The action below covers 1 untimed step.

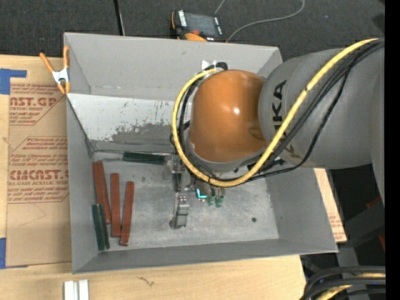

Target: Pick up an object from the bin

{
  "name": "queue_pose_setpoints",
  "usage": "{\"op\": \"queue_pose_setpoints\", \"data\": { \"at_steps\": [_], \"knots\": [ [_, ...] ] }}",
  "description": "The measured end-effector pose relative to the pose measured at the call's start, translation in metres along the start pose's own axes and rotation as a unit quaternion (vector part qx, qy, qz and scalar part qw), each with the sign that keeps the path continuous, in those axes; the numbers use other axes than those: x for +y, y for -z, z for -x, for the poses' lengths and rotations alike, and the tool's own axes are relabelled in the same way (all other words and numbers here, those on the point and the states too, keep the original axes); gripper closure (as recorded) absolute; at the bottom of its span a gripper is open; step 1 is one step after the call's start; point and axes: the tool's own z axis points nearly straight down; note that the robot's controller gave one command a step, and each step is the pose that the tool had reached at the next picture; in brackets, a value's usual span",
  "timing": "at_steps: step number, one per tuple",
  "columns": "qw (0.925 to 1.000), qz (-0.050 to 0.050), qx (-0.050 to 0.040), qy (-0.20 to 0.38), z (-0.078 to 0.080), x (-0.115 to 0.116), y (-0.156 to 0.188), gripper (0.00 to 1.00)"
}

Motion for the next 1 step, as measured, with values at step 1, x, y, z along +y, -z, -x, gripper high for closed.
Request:
{"op": "queue_pose_setpoints", "data": {
  "at_steps": [1],
  "knots": [
    [0.9863, 0.0, -0.0047, 0.165, 0.006, 0.0575, -0.1409, 0.0]
  ]
}}
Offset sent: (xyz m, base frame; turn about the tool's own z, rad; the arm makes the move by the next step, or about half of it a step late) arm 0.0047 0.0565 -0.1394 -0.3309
